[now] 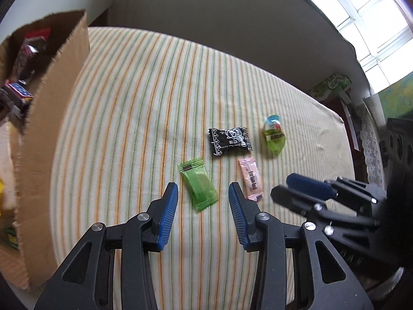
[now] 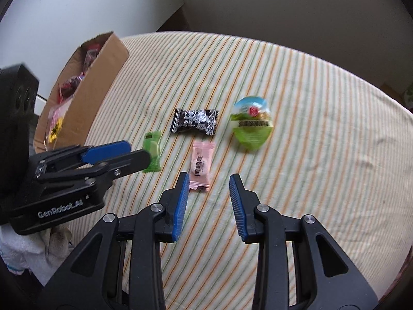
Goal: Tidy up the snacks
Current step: 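Move both tools back over the remaining candies on the table, then grasp the green square candy with the left tool while the right tool grasps the pink candy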
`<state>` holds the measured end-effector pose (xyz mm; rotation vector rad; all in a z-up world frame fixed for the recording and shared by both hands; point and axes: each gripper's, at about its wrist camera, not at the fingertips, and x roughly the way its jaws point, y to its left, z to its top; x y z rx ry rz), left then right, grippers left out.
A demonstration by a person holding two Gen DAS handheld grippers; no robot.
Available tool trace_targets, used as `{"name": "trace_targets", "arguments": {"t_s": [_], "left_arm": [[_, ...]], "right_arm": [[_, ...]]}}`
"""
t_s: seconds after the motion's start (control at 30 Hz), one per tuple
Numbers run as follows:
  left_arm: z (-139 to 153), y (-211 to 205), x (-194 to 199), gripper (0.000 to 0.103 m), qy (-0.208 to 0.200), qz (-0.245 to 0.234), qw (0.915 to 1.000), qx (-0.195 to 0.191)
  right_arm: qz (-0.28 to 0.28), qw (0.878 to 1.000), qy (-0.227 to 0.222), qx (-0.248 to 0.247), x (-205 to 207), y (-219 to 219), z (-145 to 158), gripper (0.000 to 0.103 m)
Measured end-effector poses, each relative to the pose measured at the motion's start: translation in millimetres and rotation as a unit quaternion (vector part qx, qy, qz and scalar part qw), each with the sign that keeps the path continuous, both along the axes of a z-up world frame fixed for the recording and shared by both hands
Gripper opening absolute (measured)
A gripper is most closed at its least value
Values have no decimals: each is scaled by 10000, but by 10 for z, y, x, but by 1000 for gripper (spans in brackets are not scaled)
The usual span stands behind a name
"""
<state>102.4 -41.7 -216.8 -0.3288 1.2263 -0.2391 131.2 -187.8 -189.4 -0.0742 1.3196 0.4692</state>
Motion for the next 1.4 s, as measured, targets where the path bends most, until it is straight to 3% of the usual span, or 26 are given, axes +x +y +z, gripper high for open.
{"name": "trace_targets", "arguments": {"t_s": [0.2,0.4,0.53,0.73,0.87,1.0,1.17,1.4], "left_arm": [[-43,-103,70,37,20,-37,9999,163],[-59,-211,123,21,-50,-98,9987,503],[-62,-278,106,18,-210,-277,9964,772],[-57,-245,87,16,-289,-337,9962,746],[-48,-201,74,14,-329,-416,9957,763],[-52,-185,38,13,-367,-460,9951,796],[-49,-123,60,13,-205,-384,9979,487],[-75,-364,83,17,-85,-439,9970,629]], "right_arm": [[129,9999,86,-9,7,37,-111,34],[287,9995,51,-150,35,111,-157,33],[336,9992,41,-219,49,205,-193,33],[412,9984,-49,-388,48,286,-228,33],[529,9966,-160,-603,13,328,-227,23],[549,9964,-161,-620,3,339,-230,23],[536,9962,-189,-666,-23,379,-235,23],[358,9967,-183,-703,-44,237,-230,23]]}}
